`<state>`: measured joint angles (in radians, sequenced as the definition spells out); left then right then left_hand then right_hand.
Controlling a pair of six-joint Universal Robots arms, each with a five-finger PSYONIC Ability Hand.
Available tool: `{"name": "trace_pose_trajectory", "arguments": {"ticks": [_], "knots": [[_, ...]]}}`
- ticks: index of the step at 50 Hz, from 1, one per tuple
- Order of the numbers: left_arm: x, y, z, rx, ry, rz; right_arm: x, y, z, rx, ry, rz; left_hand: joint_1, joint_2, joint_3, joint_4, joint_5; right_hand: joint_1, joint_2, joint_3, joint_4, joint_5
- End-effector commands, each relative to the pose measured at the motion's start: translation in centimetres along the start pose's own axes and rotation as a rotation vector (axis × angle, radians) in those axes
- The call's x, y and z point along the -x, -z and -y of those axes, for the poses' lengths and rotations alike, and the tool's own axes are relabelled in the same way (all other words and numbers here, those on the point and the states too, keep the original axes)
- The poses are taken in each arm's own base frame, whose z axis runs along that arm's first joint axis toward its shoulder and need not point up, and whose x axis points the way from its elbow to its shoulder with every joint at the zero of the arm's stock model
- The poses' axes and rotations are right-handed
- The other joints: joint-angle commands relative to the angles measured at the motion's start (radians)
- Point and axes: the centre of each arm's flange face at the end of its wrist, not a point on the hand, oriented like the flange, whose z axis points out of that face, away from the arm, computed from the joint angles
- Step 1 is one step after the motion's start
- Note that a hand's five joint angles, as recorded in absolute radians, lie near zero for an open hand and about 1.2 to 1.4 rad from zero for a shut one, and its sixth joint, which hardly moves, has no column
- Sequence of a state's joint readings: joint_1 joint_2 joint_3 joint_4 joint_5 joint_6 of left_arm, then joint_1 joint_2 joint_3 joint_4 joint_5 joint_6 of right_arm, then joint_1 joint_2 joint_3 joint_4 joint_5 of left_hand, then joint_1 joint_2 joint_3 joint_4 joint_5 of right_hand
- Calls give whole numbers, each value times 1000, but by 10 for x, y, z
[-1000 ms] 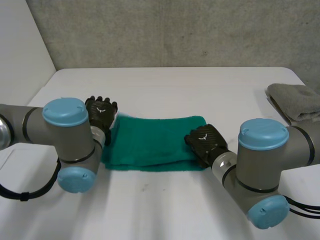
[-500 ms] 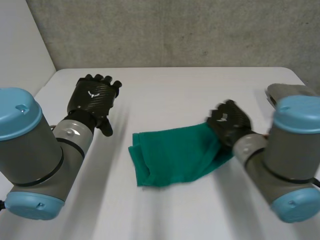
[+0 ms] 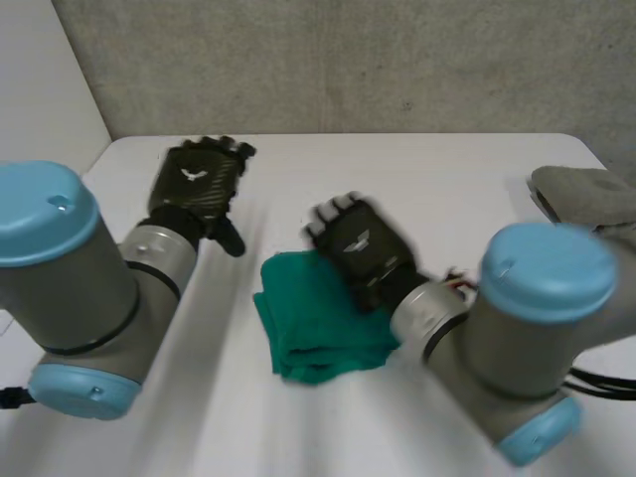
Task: Fold the laundry.
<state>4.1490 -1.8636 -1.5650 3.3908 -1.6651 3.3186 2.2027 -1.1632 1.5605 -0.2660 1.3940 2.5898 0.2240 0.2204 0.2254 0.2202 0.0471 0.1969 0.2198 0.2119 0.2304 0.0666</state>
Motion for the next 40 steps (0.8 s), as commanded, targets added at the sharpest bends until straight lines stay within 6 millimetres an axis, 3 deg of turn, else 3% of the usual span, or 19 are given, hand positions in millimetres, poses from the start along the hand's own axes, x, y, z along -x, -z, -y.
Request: {"name": "trace_pose_trajectory", "arguments": {"ticks": [1, 8, 15, 20, 25, 29, 30, 34, 40], "knots": [[-49, 14, -18, 59, 7, -162, -25, -8, -17, 182, -287, -14, 7, 11, 6, 11, 10, -22, -45, -37, -56, -67], [-58, 14, -52, 202, -23, -189, -20, -26, -29, 283, -379, 36, 7, 11, 6, 11, 10, -22, -45, -37, -56, -67], [-56, 10, -92, 414, -85, -157, -6, -40, -55, 390, -388, 109, 13, 17, 12, 17, 15, -22, -45, -37, -56, -67], [-37, 3, -101, 468, -119, -89, -4, -36, -61, 444, -296, 120, 13, 17, 12, 17, 15, -22, -45, -37, -56, -67], [-35, 1, -95, 449, -169, -97, -14, -34, -52, 419, -248, 60, 4, 8, 3, 8, 7, -22, -45, -37, -56, -67], [-34, -2, -69, 367, -167, -113, -22, -27, -36, 355, -237, 21, -8, -4, -9, -4, -5, -22, -45, -37, -56, -67], [-33, -3, -50, 307, -153, -135, -25, -23, -31, 320, -231, 3, -8, -4, -9, -4, -5, -22, -45, -37, -56, -67], [-33, -4, -8, 161, -121, -210, -26, -13, -18, 216, -210, -49, -8, -4, -9, -4, -5, -22, -45, -37, -56, -67], [-30, -2, 44, -8, -96, -299, -6, 13, -4, 103, -188, -55, 7, 11, 6, 11, 10, -22, -45, -37, -56, -67]]}}
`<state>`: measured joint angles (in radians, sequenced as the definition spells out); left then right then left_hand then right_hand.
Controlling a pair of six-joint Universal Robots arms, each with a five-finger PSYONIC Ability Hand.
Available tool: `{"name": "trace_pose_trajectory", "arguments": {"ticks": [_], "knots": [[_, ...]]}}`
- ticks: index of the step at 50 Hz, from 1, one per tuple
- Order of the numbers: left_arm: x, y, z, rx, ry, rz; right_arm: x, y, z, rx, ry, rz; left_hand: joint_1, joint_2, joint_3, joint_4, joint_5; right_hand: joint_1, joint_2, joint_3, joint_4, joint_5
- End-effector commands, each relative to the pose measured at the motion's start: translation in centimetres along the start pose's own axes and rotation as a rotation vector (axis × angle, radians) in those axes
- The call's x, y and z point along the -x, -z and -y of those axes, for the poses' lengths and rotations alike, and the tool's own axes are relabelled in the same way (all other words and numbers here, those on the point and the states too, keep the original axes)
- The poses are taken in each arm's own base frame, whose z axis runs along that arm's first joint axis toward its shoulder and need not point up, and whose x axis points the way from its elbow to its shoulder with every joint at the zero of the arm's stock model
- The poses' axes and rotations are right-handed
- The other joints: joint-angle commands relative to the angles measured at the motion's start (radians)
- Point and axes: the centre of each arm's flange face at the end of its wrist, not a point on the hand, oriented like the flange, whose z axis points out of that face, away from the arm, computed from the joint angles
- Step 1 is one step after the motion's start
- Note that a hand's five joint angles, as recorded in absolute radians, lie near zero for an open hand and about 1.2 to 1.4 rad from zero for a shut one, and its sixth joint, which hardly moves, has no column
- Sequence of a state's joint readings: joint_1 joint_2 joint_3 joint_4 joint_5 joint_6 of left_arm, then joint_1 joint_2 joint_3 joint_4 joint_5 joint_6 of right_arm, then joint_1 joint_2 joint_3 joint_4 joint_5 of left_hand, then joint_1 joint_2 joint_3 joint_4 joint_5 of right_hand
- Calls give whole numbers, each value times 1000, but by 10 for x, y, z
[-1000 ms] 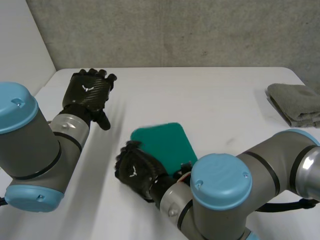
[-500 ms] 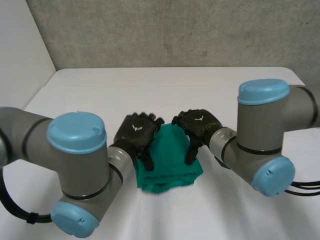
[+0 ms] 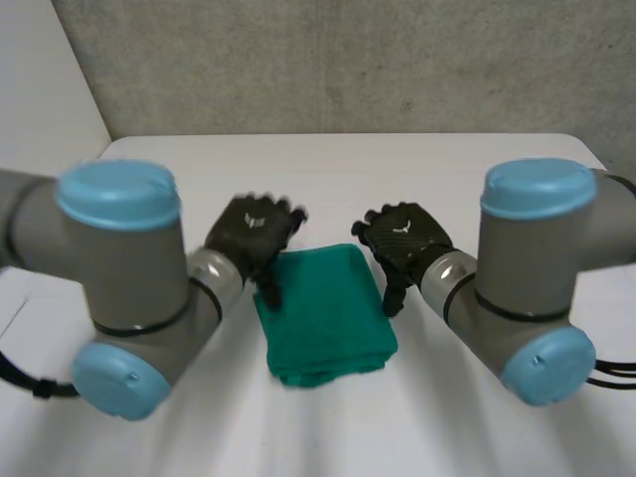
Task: Fold the laundry.
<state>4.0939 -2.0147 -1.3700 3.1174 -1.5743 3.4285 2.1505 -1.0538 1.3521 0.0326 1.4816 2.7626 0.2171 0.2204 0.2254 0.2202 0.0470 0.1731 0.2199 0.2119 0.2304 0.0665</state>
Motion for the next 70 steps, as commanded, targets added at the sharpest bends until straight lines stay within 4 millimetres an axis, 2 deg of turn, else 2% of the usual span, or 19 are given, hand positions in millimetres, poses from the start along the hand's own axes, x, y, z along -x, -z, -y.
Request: {"name": "trace_pose_trajectory", "arguments": {"ticks": [1, 6, 12, 25, 33, 41, 48, 53, 56, 70], "knots": [[10, 16, 61, -215, 8, -106, 25, 33, 2, -141, 21, 0, 17, 14, 9, 14, 13, 1, -45, -37, -56, -66], [19, 20, 73, -207, 60, -191, 60, 48, -20, -133, 39, 75, 23, 20, 15, 20, 18, 1, -45, -37, -56, -66], [16, 22, 76, -178, 93, -328, 80, 50, -34, -134, 57, 92, 26, 22, 17, 23, 21, 1, -45, -37, -56, -66], [18, 11, 75, -173, 99, -341, 90, 16, -52, -135, 70, 91, 23, 19, 15, 20, 18, 161, 114, 122, 104, 93], [19, 9, 73, -163, 101, -318, 93, 5, -58, -126, 91, 94, 23, 19, 15, 20, 18, 217, 170, 178, 160, 149], [23, 8, 72, -159, 104, -307, 92, 4, -56, -130, 115, 84, 26, 22, 17, 23, 21, 241, 194, 202, 183, 173], [27, 7, 68, -147, 110, -298, 88, 16, -60, -103, 111, 87, 26, 22, 17, 23, 21, 182, 135, 143, 125, 114], [27, 7, 67, -145, 110, -298, 80, 32, -41, -147, 106, 67, 26, 22, 17, 23, 21, 135, 88, 96, 78, 67], [27, 6, 67, -145, 112, -298, 82, 34, -42, -147, 110, 73, 26, 22, 17, 23, 21, 132, 85, 93, 75, 64], [24, 6, 61, -124, 118, -305, 95, 10, -67, -90, 123, 102, 26, 22, 17, 23, 21, 158, 112, 120, 101, 91]]}}
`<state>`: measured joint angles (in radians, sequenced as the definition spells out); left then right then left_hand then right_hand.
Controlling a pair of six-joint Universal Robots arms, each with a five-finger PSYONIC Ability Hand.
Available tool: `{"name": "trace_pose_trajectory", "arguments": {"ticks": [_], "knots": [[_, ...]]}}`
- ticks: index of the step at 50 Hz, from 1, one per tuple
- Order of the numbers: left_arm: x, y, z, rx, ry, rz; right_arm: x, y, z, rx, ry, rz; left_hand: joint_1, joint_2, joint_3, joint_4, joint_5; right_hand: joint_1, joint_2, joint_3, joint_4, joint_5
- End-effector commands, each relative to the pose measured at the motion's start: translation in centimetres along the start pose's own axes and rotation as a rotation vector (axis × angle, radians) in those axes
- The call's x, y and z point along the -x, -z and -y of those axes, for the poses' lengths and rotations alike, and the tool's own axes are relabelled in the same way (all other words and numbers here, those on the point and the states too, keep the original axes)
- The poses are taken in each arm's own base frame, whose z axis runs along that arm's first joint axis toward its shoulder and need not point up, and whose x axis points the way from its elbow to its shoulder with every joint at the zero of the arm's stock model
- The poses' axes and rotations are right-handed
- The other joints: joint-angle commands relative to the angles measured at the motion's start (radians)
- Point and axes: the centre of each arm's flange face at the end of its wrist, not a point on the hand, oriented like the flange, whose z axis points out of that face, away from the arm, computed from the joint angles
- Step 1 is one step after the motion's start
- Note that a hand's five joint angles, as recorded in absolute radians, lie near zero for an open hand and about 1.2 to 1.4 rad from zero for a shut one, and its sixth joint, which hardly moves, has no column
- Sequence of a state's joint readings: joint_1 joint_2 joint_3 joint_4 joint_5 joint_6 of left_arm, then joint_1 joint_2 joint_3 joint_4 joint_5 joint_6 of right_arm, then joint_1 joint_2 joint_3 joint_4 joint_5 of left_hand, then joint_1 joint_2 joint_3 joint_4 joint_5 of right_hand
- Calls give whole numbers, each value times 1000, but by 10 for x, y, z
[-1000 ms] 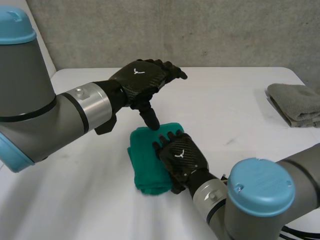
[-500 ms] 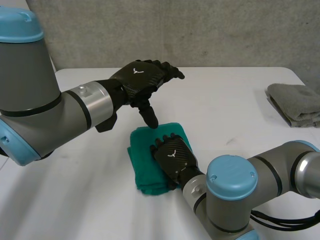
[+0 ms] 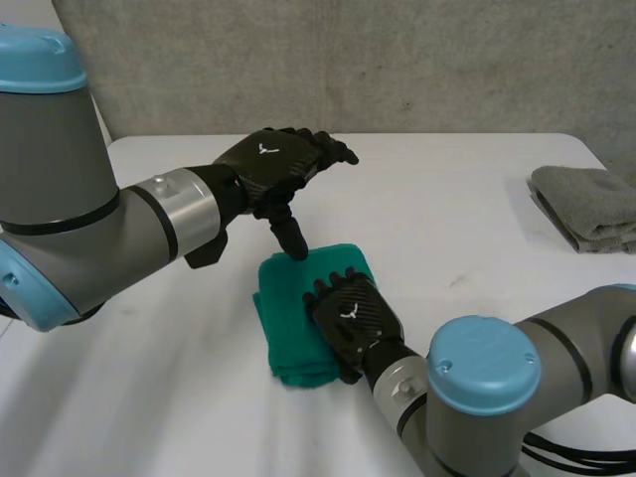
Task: Fold the laundry.
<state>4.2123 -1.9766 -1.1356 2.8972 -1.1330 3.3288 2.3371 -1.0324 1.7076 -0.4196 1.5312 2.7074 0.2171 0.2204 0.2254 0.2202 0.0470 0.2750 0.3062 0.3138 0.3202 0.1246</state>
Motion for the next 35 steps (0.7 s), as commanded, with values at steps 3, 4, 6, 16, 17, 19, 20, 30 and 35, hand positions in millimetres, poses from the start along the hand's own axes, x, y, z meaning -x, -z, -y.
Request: {"name": "trace_pose_trajectory", "arguments": {"ticks": [3, 4, 6, 16, 17, 19, 20, 30, 35], "knots": [[0, 0, -2, 7, 3, -1, 6, -19, -12, 16, 7, 10, 26, 22, 17, 23, 21, 74, 43, 35, 29, 50], [0, 0, -2, 7, 3, -1, 6, -20, -11, 10, 8, 9, 26, 22, 17, 23, 21, 74, 43, 35, 29, 50], [1, 0, -3, 7, 4, 1, 4, -23, -8, -4, 8, 3, 26, 22, 17, 23, 21, 103, 72, 65, 58, 79], [2, 0, -3, 6, 5, 4, 4, -34, -10, -15, 21, -3, 29, 25, 20, 26, 24, 183, 152, 144, 138, 159], [2, 0, -2, 4, 5, 4, 4, -35, -9, -17, 27, -5, 29, 25, 20, 26, 24, 206, 175, 167, 161, 182], [2, 0, -2, 6, 7, 4, 4, -37, -9, -20, 30, -7, 29, 25, 20, 26, 24, 236, 204, 197, 190, 211], [2, 0, -2, 4, 6, 4, 3, -38, -8, -23, 32, -8, 29, 25, 20, 26, 24, 239, 207, 200, 193, 214], [1, 0, -4, 10, 8, 2, -1, -45, 0, -52, 32, -21, 29, 25, 20, 26, 24, 388, 357, 349, 343, 364], [1, 0, -4, 10, 18, 2, -3, -50, 5, -72, 31, -29, 32, 28, 23, 29, 27, 713, 682, 674, 668, 689]]}}
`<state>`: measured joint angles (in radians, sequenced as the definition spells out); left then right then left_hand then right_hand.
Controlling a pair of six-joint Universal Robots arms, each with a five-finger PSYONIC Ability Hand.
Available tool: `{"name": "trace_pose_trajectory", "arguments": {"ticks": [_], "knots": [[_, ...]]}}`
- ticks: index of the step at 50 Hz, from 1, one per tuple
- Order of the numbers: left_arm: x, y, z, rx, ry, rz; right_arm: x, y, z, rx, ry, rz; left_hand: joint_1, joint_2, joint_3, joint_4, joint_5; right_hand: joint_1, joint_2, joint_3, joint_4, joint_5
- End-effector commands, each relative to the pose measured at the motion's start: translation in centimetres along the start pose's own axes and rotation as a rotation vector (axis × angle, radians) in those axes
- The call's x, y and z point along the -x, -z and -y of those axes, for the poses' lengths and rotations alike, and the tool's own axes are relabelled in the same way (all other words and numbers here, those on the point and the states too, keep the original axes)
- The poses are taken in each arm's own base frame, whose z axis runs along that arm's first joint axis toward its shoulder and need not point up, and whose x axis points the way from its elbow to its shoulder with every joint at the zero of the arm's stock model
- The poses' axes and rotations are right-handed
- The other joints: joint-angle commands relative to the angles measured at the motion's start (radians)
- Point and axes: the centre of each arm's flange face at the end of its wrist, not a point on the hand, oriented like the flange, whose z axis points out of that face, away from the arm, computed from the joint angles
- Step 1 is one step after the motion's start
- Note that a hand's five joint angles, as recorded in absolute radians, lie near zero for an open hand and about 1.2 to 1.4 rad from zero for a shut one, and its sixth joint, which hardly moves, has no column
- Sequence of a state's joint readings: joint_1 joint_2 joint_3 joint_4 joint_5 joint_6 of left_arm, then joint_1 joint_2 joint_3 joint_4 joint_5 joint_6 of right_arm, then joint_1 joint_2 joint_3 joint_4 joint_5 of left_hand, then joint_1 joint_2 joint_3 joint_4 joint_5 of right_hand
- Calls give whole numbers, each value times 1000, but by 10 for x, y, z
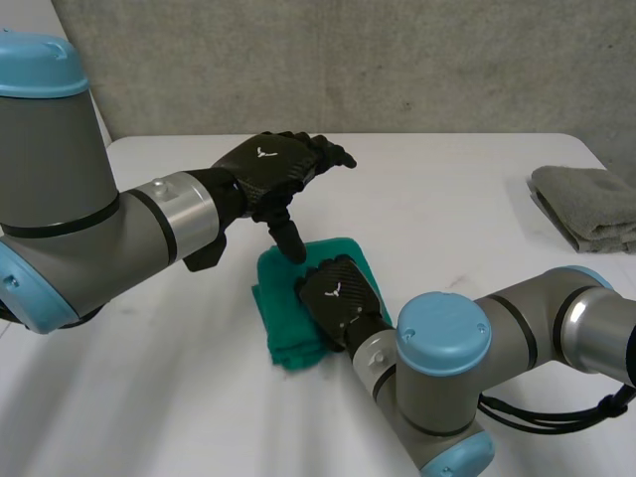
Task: Fold the laundry.
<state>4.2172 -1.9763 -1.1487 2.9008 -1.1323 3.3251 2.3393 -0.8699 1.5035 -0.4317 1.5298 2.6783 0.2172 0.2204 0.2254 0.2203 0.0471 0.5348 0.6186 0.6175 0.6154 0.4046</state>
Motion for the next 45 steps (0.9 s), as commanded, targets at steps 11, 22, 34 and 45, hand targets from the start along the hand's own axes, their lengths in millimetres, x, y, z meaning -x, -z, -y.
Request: {"name": "trace_pose_trajectory", "arguments": {"ticks": [11, 22, 34, 45], "knots": [[8, 1, -7, 22, 50, 18, -34, -8, -14, 72, -22, -52, 34, 31, 26, 31, 30, 812, 728, 729, 732, 768], [18, 5, -9, 26, 59, 46, -145, 12, -36, 118, 17, -168, 34, 31, 26, 31, 30, 862, 778, 779, 781, 817], [20, 7, -15, 45, 72, 52, -235, 8, -82, 182, 181, -277, 32, 28, 23, 28, 27, 862, 778, 779, 781, 817], [25, 8, -22, 67, 86, 67, -277, -10, -100, 130, 206, -210, 34, 31, 26, 31, 30, 862, 778, 779, 781, 817]]}}
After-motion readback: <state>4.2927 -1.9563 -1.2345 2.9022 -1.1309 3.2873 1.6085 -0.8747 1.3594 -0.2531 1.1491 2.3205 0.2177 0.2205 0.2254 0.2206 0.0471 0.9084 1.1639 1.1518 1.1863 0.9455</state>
